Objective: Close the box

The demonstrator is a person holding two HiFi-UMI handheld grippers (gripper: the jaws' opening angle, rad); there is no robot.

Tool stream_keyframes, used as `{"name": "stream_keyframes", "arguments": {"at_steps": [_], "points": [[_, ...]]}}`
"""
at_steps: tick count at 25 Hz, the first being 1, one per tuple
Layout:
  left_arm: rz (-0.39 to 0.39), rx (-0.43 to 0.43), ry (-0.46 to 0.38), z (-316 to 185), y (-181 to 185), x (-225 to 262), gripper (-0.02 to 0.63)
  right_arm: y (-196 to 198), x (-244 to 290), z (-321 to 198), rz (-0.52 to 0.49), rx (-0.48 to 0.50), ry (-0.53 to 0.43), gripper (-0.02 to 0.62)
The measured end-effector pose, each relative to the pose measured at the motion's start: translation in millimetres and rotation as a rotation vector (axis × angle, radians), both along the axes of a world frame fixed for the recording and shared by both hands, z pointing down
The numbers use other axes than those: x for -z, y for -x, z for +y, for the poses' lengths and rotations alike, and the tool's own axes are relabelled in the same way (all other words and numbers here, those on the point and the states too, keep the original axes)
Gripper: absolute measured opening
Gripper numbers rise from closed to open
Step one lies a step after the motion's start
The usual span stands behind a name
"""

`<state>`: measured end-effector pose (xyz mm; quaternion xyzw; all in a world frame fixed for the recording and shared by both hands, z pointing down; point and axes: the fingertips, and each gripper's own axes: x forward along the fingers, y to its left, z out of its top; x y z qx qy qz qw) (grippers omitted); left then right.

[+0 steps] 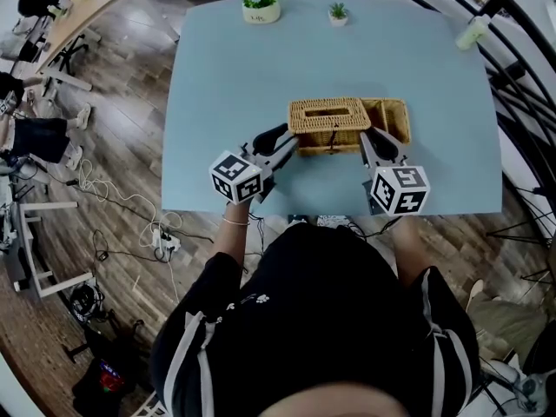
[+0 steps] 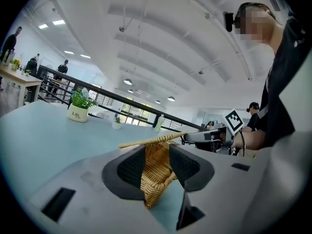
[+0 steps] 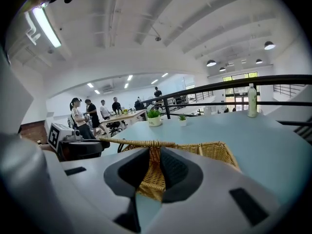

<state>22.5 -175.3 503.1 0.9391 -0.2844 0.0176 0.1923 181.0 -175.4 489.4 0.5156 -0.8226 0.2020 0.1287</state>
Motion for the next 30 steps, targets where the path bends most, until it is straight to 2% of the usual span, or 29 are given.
{"name": "stream_keyframes", "arguments": {"at_steps": [30], "points": [[0.022,0.002,0.087,22,0,-23,0.133,3,-42,18,0.059,-0.017,0.115,0.063]]}}
